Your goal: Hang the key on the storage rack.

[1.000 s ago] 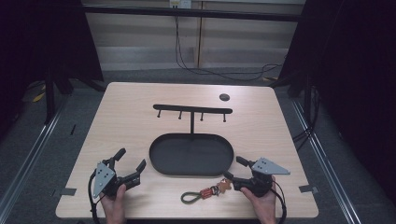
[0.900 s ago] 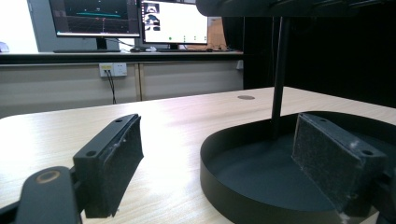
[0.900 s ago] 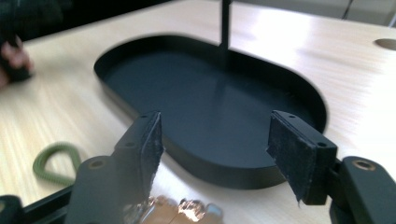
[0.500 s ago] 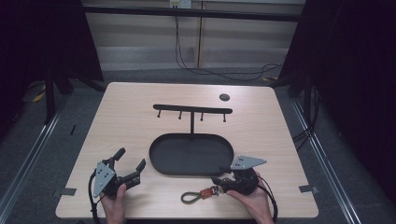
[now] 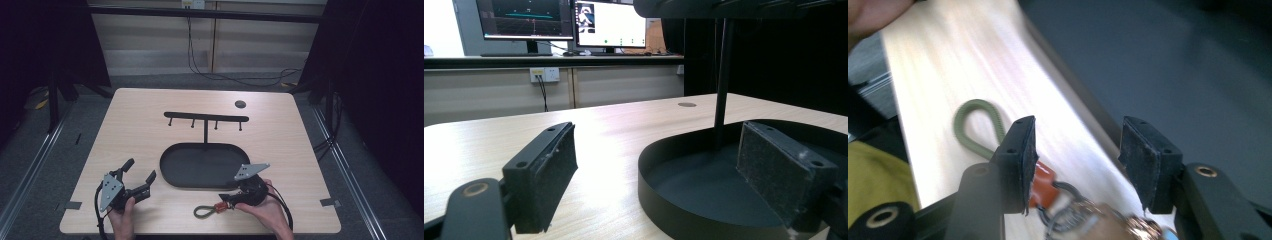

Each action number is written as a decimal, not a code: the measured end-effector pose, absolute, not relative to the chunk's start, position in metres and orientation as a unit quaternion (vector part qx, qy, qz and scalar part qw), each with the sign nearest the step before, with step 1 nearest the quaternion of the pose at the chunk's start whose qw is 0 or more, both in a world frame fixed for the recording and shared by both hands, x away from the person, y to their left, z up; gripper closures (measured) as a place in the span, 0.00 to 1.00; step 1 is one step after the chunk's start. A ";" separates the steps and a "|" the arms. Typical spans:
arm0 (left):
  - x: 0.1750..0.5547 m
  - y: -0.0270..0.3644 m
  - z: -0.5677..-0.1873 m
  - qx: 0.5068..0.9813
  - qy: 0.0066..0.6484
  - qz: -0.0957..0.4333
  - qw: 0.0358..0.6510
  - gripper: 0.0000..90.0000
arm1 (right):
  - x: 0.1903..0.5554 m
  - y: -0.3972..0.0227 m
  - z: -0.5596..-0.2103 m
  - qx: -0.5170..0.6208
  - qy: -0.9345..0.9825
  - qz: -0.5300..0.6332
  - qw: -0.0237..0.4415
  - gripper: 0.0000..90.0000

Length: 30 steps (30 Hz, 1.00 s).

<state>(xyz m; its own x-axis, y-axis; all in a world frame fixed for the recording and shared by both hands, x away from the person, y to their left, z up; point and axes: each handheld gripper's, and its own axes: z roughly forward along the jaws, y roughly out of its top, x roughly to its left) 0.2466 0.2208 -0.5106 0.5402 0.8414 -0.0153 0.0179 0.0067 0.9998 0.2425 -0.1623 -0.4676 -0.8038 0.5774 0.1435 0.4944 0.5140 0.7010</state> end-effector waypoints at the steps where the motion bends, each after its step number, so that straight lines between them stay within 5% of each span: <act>1: 0.247 0.221 -0.511 0.622 0.345 0.333 0.619 0.18 | 0.242 -0.159 -0.467 0.303 0.871 0.382 0.054 0.60; 30: 0.247 0.221 -0.511 0.623 0.343 0.329 0.622 0.18 | 0.250 -0.107 -0.472 0.222 0.933 0.283 -0.026 0.82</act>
